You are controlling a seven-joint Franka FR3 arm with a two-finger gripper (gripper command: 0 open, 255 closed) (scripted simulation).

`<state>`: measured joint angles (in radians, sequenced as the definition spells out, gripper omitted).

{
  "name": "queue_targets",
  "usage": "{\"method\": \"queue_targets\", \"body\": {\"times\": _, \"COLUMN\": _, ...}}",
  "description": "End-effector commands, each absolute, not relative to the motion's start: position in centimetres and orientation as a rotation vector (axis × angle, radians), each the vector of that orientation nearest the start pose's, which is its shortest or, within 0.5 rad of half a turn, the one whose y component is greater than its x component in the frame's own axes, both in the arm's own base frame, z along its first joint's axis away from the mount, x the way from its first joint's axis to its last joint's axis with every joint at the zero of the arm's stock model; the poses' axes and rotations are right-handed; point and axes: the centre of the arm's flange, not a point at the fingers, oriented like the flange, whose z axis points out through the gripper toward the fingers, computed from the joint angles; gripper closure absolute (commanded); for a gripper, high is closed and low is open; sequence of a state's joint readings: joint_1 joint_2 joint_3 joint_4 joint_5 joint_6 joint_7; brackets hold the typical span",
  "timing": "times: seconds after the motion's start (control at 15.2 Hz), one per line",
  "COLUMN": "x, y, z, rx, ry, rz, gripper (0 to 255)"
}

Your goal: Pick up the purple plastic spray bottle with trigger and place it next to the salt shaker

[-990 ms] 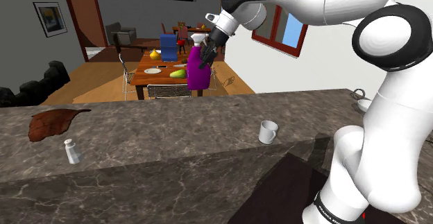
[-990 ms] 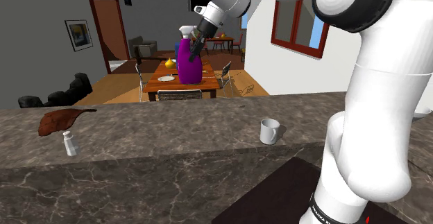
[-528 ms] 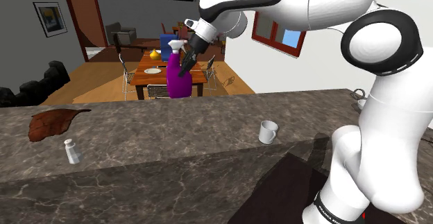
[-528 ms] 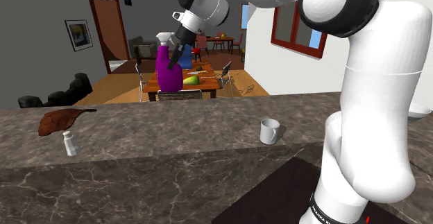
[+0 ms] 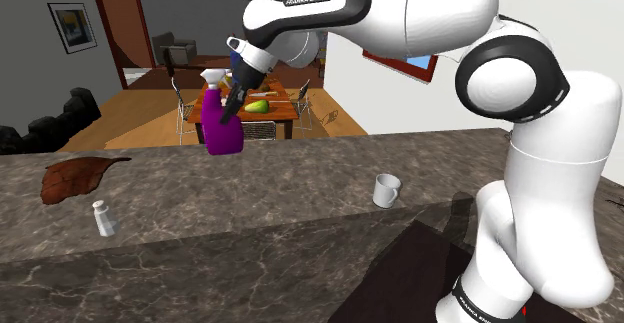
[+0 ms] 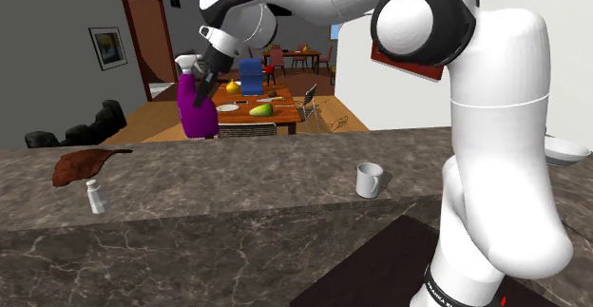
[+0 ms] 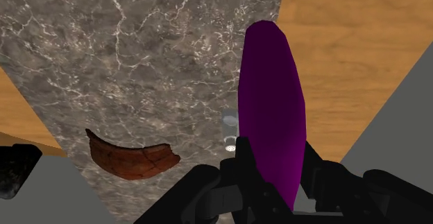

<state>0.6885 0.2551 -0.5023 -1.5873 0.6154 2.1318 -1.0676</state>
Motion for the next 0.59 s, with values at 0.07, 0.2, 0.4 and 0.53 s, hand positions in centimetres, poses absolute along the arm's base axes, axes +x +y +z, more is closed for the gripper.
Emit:
{"method": "queue_targets", "body": {"times": 0.07, "x": 64.9, "y": 21.7, "z": 53.0, "rx": -2.420, "ry": -1.386, "rz": -0.688, "gripper": 255}}
{"method": "queue_targets", "body": {"times": 0.2, "x": 65.6, "y": 24.1, "z": 52.3, "rx": -2.420, "ry": -1.386, "rz": -0.688, "gripper": 255}}
{"method": "queue_targets", "body": {"times": 0.4, "x": 66.6, "y": 27.8, "z": 51.3, "rx": -2.420, "ry": -1.386, "rz": -0.688, "gripper": 255}}
{"method": "queue_targets", "body": {"times": 0.53, "x": 67.3, "y": 30.3, "z": 50.6, "rx": -2.420, "ry": -1.386, "rz": -0.688, "gripper": 255}}
